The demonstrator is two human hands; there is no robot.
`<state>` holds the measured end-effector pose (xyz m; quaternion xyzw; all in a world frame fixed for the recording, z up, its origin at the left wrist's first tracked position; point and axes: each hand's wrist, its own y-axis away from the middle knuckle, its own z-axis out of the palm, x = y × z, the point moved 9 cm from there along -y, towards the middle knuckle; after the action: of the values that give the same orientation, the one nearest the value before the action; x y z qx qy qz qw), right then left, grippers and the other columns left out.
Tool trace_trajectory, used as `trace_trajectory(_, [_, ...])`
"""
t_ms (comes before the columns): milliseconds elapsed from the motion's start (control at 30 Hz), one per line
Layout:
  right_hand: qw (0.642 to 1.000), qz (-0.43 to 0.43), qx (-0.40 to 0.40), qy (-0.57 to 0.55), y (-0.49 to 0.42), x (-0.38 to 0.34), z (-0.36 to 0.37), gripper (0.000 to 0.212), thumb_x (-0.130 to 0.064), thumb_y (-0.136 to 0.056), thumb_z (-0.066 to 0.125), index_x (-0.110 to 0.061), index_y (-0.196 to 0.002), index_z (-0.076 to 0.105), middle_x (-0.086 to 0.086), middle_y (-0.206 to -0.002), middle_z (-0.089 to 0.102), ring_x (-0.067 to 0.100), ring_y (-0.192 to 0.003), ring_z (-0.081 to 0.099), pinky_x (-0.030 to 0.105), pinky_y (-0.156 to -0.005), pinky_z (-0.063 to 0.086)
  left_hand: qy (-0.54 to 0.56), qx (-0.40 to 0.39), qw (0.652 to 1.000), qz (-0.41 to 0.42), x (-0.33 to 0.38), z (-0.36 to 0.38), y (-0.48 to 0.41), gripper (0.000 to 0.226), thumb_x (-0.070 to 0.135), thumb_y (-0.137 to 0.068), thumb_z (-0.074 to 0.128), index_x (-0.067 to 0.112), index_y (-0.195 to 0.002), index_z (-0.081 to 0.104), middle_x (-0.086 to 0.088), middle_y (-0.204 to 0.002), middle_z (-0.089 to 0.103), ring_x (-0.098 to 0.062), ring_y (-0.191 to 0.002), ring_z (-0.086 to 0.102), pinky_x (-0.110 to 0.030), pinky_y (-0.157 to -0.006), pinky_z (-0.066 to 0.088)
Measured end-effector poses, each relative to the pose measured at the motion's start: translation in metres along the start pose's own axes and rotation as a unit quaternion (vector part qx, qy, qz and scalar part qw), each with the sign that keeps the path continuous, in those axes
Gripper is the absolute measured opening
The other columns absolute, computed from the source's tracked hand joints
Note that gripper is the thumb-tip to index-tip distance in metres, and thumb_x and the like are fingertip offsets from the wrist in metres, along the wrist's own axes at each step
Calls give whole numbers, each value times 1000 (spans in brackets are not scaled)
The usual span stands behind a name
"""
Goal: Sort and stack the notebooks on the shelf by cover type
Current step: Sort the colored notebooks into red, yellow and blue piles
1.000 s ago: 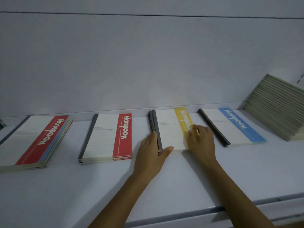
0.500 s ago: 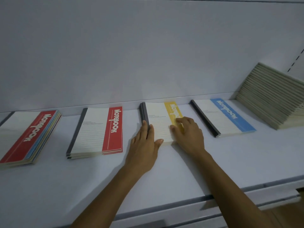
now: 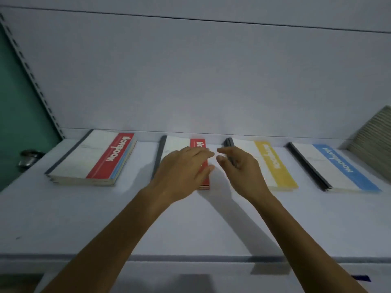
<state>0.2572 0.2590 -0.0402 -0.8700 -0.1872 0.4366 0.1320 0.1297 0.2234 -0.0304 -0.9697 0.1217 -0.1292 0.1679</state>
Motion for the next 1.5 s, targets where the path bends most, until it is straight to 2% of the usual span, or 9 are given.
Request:
trace_trajectory(200, [990,-6,-88,-111,-1,-77,95,16,-27,-96,54,-22,-107,64,-19,-101,60,-7,-90,57,-4,-70,40,15,-9,994,-110,-137,-54,55,46,46,-93,44,28,-135,48,3,-139,51,-19,-127,47,-34,-103,36])
trace_trajectory(333, [980,36,-114,-161,0,-103,159,11,-27,-95,54,-24,-102,62,-24,-97,57,-6,-88,57,6,-72,44,-16,-73,989,-129,-212,-55,94,77,65,-78,38,21,-141,40,1,-143,46,-16,-129,42,-30,-105,32])
trace_trajectory(433, [973,98,-114,-176,7,-105,193,12,-32,-94,55,-27,-104,59,-21,-99,57,-1,-90,57,9,-69,43,-51,-95,992,-69,-231,-51,113,76,63,-78,58,21,-141,42,5,-142,48,-17,-127,46,-34,-104,36])
trace_trajectory(567, [956,186,-47,-221,26,-97,208,18,-39,-91,55,-22,-95,59,-7,-90,66,9,-77,66,10,-54,48,-94,22,993,73,-215,-74,125,37,37,-76,74,12,-104,72,-4,-97,74,-23,-80,70,-35,-64,56])
trace_trajectory(767, [914,280,-61,-288,50,-104,228,55,-68,-75,45,-23,-99,65,2,-80,75,18,-70,72,26,-61,55,-19,60,992,113,-202,-89,143,41,46,-80,61,15,-105,71,-1,-100,73,-19,-87,70,-34,-68,57])
trace_trajectory(933, [922,277,-57,-265,62,-103,225,39,-41,-78,69,-18,-108,65,-1,-90,75,18,-78,73,32,-69,56,52,12,984,168,-189,-88,158,58,66,-76,54,24,-113,68,8,-106,72,-11,-94,67,-31,-77,53])
trace_trajectory(1133, [930,299,62,-206,80,-90,207,21,-38,-89,62,-27,-107,59,-8,-92,71,14,-75,70,27,-60,52,245,107,960,-80,-282,-91,127,49,50,-89,54,24,-130,54,4,-135,54,-12,-124,46,-35,-98,42])
trace_trajectory(1267, [950,257,106,-139,82,-100,206,23,-40,-93,53,-27,-112,51,-11,-97,64,5,-77,64,20,-63,47,292,28,925,-241,-336,-47,114,74,42,-87,63,11,-144,28,-7,-150,33,-25,-139,28,-41,-110,31])
trace_trajectory(1500, [958,241,111,-105,81,-103,208,22,-42,-92,51,-32,-112,48,-26,-88,58,-1,-68,62,10,-56,40,350,-41,900,-254,-344,-26,115,43,35,-94,53,18,-133,48,-6,-131,56,-26,-115,54,-47,-96,47])
